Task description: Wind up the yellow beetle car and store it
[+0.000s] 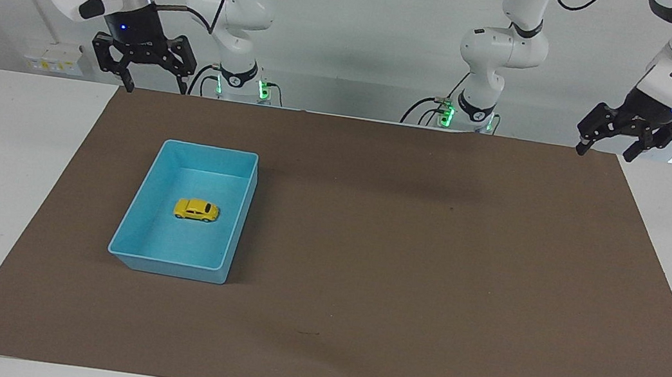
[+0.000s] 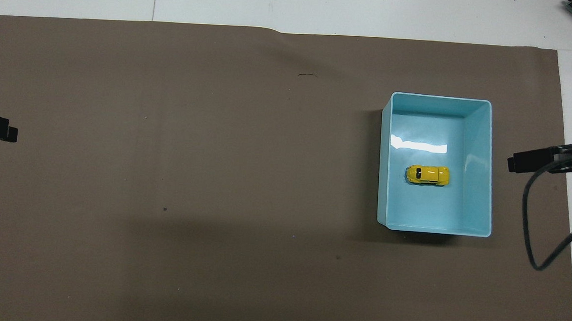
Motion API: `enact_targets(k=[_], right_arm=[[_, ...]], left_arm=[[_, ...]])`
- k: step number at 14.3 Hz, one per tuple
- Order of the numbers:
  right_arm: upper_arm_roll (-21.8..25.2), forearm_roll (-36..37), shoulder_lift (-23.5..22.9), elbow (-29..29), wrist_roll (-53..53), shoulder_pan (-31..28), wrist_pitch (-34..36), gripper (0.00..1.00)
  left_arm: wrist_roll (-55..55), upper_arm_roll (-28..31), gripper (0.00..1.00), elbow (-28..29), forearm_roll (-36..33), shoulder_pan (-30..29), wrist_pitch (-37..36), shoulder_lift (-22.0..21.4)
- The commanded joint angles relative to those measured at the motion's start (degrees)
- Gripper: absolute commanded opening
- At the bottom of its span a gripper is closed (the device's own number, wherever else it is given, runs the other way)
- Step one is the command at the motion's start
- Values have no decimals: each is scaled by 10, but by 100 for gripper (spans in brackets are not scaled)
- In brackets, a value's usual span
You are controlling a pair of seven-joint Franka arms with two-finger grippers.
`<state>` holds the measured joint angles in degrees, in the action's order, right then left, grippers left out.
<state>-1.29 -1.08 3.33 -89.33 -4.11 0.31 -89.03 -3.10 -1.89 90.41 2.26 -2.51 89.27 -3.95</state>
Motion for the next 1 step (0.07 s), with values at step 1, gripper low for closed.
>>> enact_targets(k=[1], right_arm=[[-4,-11,2,-5,7,-8,-7,100]], left_arm=[[-4,-4,100,-3,6,-8,-8,-5]])
